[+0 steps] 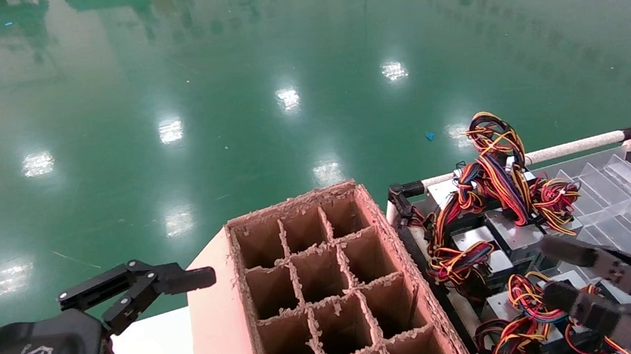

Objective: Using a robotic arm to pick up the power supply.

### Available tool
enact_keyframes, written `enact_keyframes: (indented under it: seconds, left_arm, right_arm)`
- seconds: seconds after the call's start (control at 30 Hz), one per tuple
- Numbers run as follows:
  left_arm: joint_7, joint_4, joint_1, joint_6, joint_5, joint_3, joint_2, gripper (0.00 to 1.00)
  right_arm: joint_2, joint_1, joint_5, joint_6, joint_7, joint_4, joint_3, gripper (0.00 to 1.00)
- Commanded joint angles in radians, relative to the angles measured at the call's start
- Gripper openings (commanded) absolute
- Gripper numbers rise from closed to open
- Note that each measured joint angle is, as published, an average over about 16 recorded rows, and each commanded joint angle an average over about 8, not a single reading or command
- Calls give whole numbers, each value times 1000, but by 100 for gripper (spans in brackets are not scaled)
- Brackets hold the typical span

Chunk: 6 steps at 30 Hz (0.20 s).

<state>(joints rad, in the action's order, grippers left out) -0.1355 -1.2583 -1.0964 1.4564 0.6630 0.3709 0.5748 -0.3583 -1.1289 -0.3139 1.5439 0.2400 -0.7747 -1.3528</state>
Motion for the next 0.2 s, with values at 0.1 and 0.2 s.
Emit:
enact_keyframes:
  seconds: [0.1, 0.2]
  left_arm:
    - [0, 0, 0, 0, 0, 0, 0, 100]
    - [0, 0, 0, 0, 0, 0, 0, 100]
  right_arm:
    - [-29, 6, 121, -6, -49, -59, 124, 100]
    - [-39, 8, 161, -7, -66, -79, 165, 100]
